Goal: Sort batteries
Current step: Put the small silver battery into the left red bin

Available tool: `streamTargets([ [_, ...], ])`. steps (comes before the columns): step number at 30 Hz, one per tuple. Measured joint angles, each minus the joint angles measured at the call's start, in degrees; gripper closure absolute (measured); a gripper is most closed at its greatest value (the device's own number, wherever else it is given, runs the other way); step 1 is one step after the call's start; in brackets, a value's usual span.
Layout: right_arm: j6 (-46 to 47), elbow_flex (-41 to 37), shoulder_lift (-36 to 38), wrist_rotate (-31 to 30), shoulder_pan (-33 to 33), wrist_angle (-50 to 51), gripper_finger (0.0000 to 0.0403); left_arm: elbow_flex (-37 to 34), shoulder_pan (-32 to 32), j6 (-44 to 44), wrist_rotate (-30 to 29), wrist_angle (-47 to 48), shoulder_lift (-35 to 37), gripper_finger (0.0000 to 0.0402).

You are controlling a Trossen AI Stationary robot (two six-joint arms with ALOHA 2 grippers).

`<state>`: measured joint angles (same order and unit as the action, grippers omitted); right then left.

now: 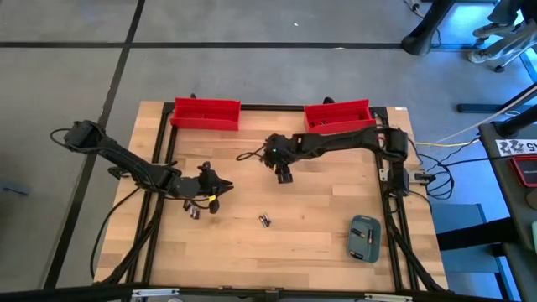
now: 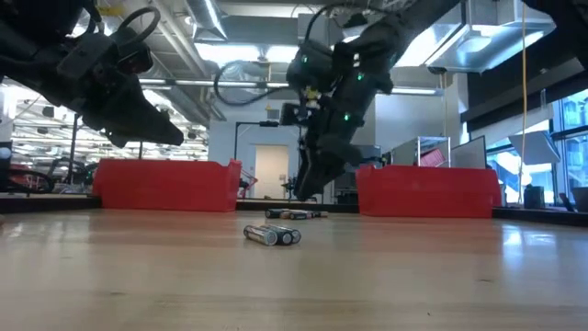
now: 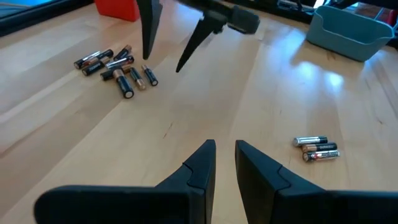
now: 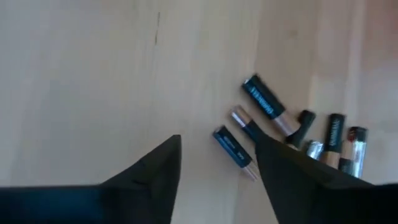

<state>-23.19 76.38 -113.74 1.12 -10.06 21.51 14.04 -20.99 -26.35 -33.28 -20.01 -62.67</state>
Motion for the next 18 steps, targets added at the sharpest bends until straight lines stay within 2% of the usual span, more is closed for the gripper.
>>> streamTargets([
  [3,-1.2,0.0,-1.4,-0.7,-0.1,-0.8,0.0226,0.0,0.0,0.0,-0.1,0.1,0.0,0.0350],
  [8,-1.3,0.0,-2.1,-5.8,-0.1,-1.4,0.0256,0.0,0.0,0.1,-0.7,0.0,0.0,0.0350],
  [18,-2.6,0.0,-3.2,-5.8,-0.8,-0.9,0.0265,0.0,0.0,0.2,-0.9,0.0,0.0,0.0350],
])
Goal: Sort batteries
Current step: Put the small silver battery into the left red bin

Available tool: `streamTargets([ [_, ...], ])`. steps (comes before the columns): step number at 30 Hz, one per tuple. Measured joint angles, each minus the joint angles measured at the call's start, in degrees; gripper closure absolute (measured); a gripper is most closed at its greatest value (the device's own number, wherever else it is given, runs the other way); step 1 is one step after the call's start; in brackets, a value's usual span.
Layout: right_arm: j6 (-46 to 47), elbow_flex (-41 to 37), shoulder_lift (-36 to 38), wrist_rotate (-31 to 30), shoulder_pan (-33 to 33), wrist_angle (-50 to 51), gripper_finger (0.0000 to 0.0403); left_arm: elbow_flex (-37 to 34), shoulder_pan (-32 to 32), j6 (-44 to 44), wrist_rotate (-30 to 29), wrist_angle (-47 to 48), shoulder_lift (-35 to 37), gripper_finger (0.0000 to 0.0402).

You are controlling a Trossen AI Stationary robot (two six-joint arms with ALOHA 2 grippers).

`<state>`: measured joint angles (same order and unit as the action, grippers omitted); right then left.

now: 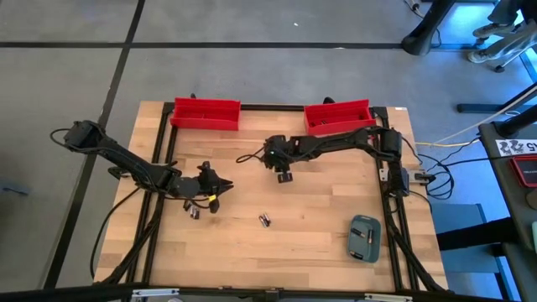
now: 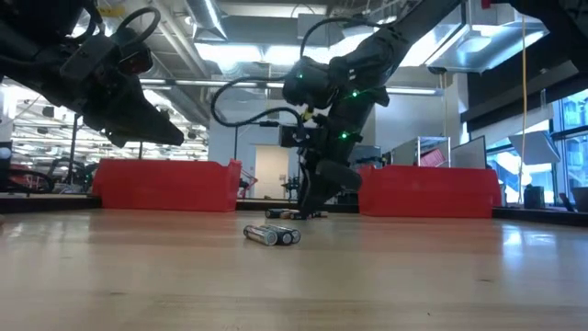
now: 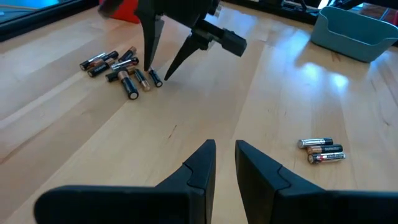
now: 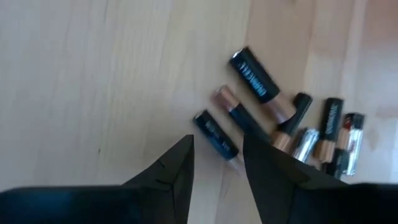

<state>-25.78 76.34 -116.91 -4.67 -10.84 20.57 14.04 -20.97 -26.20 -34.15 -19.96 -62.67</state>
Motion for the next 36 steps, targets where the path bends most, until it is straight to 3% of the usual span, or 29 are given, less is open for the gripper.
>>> streamTargets([
  [11,0.2,0.5,-0.4,-0.1,-0.1,0.9,0.0265,0.0,0.0,-0.4,0.0,0.1,0.0,0.0350],
  [22,8.4,10.9,-0.3,-3.7,1.6,14.7,0.0265,0.0,0.0,-0.4,0.0,0.1,0.0,0.0350],
  [28,12.1,11.0,0.4,6.2,11.7,12.3,0.0265,0.0,-0.7,-0.4,0.0,0.0,0.0,0.0350],
  [32,15.5,9.8,-0.9,15.2,19.3,3.2,0.0265,0.0,-1.5,-0.3,0.0,-0.2,0.0,0.0350],
  [36,14.3,9.4,-3.3,15.9,25.6,-4.2,0.0265,0.0,-2.2,-0.4,-0.1,-0.6,0.0,0.0350],
])
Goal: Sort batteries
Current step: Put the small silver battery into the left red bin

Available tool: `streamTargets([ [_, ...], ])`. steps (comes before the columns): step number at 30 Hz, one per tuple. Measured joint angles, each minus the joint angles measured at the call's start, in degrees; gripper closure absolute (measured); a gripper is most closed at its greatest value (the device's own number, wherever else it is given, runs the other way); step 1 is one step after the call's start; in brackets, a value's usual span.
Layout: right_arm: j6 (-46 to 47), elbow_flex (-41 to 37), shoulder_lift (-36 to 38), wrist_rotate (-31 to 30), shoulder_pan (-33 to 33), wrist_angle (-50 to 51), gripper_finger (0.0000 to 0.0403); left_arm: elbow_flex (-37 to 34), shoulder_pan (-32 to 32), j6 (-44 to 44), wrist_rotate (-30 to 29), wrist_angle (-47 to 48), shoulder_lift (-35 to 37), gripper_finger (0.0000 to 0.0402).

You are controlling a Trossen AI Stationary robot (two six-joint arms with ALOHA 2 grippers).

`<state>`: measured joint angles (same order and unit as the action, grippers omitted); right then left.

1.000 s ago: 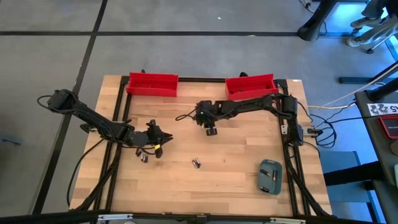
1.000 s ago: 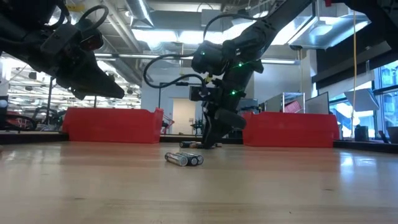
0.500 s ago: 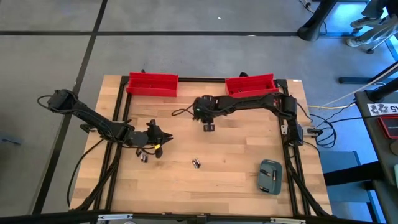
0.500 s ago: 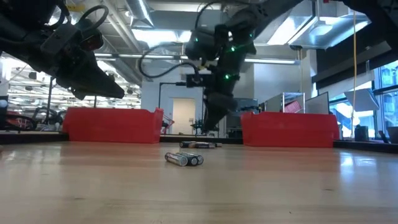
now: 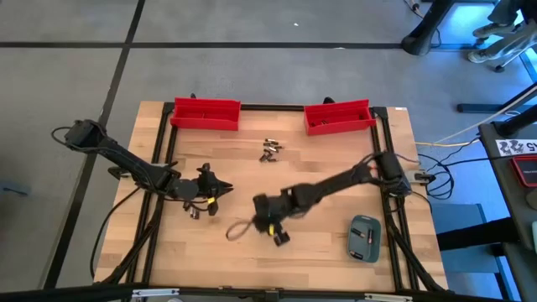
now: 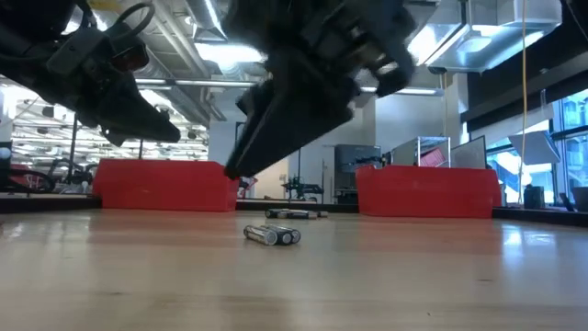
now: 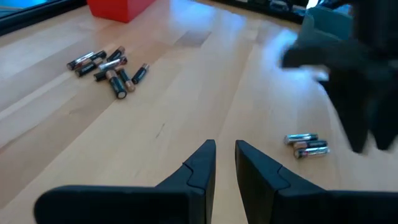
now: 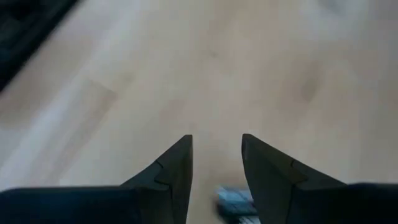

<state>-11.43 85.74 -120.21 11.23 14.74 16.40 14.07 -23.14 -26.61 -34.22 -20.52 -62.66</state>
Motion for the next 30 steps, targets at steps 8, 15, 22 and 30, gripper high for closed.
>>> streamTargets([
  [8,2.6,0.6,-2.2,-14.1,5.7,2.0,0.0265,0.0,-2.2,-2.5,-0.6,-0.1,-0.2,0.0350],
  [15,3.8,0.6,-1.0,-19.6,5.5,5.9,0.0265,0.0,-2.4,-4.8,-1.0,-0.1,-0.2,0.0350],
  [22,5.5,0.6,-1.5,-19.3,5.4,3.6,0.0265,0.0,-4.5,-2.3,-1.7,-6.4,-0.2,0.0350],
  [30,12.8,-0.2,-2.0,-26.2,5.1,1.9,0.0265,3.0,-10.7,9.0,-9.2,-12.0,-0.4,0.0355],
])
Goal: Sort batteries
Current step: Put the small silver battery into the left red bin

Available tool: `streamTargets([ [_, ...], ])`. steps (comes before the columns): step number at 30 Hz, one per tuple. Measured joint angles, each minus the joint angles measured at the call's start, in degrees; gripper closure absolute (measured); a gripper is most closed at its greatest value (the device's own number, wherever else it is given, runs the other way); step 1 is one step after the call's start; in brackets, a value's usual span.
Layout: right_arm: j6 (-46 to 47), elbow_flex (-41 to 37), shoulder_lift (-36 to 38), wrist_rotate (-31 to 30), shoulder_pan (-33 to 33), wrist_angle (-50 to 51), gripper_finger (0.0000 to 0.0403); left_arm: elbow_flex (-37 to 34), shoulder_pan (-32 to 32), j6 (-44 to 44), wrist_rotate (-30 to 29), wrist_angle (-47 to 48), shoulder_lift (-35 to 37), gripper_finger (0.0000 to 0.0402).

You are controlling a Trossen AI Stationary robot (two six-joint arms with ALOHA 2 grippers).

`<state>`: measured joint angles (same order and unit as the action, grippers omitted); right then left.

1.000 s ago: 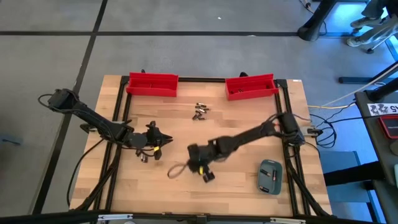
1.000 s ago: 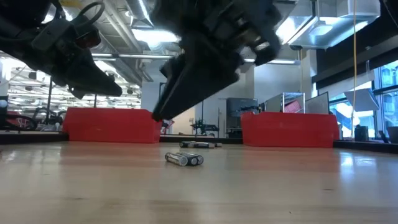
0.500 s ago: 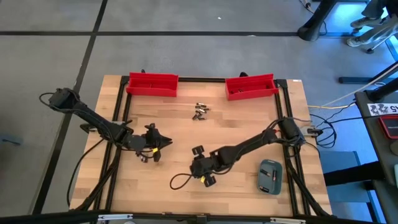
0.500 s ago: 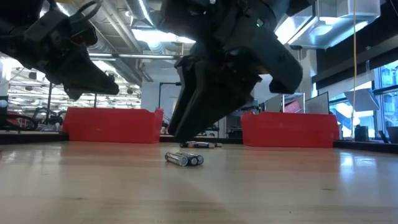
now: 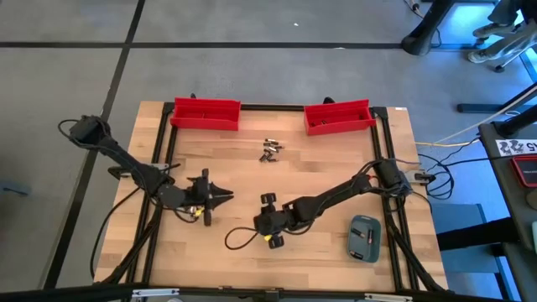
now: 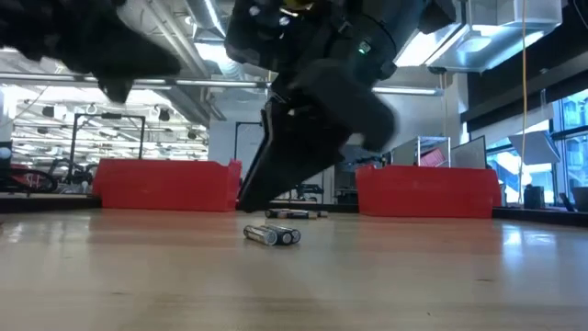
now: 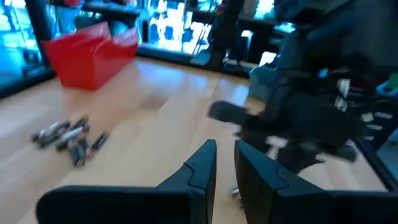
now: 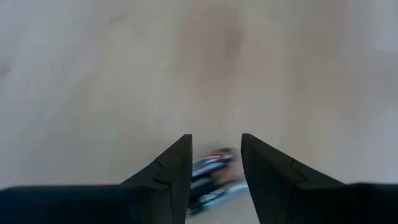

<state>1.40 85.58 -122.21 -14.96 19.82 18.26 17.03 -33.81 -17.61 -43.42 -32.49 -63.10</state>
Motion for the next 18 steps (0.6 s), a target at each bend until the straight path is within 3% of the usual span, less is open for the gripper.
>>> streamTargets([
  [4,6.5,0.0,1.0,-9.7,1.3,3.7,0.0265,4.1,-1.9,5.2,-0.4,0.1,-2.7,0.0372],
  [11,17.8,0.0,6.7,-23.7,5.5,23.8,0.0265,11.2,-1.3,13.6,0.8,0.4,-10.9,0.0393],
  [18,25.8,-0.2,10.2,-26.3,8.2,34.1,0.0265,15.7,7.9,13.8,24.3,5.4,-13.6,0.0358],
])
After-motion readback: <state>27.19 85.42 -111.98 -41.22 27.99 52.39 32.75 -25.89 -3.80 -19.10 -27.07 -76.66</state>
